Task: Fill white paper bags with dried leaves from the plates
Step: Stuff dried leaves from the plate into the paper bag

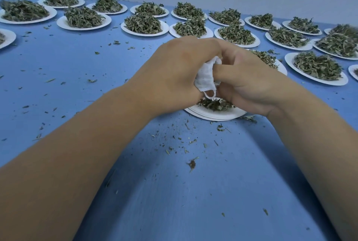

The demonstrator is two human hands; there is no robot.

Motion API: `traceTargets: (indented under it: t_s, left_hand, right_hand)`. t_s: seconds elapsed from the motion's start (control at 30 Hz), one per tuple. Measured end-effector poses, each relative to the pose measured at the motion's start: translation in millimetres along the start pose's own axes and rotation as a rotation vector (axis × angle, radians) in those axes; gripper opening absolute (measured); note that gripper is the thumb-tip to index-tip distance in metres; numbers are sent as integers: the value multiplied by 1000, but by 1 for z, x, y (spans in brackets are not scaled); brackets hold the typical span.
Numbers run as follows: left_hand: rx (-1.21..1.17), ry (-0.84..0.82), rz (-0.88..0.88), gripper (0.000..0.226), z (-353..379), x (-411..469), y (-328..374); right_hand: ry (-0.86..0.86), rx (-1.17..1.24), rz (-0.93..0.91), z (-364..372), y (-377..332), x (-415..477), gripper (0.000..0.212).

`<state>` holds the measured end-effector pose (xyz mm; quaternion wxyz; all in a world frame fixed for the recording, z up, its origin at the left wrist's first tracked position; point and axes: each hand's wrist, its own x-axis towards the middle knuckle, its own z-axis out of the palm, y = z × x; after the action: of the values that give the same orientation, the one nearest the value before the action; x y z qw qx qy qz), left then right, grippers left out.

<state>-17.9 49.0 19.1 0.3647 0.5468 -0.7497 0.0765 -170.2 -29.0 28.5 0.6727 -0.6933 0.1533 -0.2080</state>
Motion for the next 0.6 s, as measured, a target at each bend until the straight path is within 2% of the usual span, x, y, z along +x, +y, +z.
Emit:
traceTargets:
  t_s: [0.3, 0.5, 0.6]
  left_hand:
    - [103, 42, 109, 21, -2, 5, 4]
    - [111, 22, 133, 28, -2, 6, 9]
    - [68, 26, 94, 31, -3, 6, 5]
  right_hand:
    - [156, -33, -41, 5, 3, 6, 53]
    - [230, -149, -98, 10, 4, 9, 48]
    - [227, -136, -113, 13, 3, 7, 36]
